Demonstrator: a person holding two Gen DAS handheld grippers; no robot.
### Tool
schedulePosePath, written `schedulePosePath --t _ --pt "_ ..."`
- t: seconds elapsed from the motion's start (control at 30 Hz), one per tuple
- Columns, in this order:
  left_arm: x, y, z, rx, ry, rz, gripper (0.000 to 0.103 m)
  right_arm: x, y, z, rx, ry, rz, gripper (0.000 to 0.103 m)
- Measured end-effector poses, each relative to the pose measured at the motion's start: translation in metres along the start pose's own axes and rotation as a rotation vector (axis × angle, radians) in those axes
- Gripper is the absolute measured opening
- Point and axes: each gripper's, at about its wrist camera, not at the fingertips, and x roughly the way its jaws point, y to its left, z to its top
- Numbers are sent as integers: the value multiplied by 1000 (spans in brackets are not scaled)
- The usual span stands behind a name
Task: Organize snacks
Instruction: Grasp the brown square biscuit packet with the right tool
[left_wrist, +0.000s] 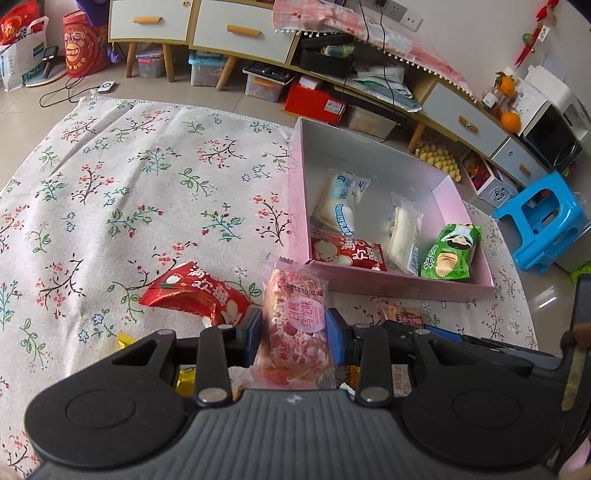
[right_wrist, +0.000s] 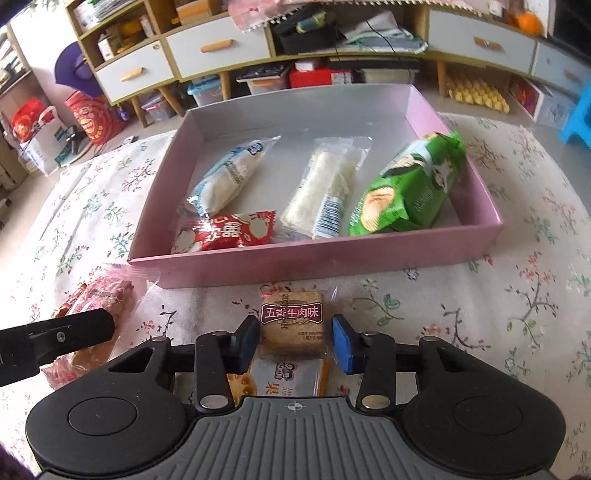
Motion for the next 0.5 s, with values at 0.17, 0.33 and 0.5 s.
schedulePosePath --t 0.17,0.33,0.5 --pt "-2 1 -1 -7 -3 0 34 -6 -15 2 73 30 24 41" --pt "-3 2 0 -14 -15 -5 34 -14 -37 6 164 39 45 41" --pt "-5 3 1 -27 -30 -13 33 -26 -60 11 228 13 61 41"
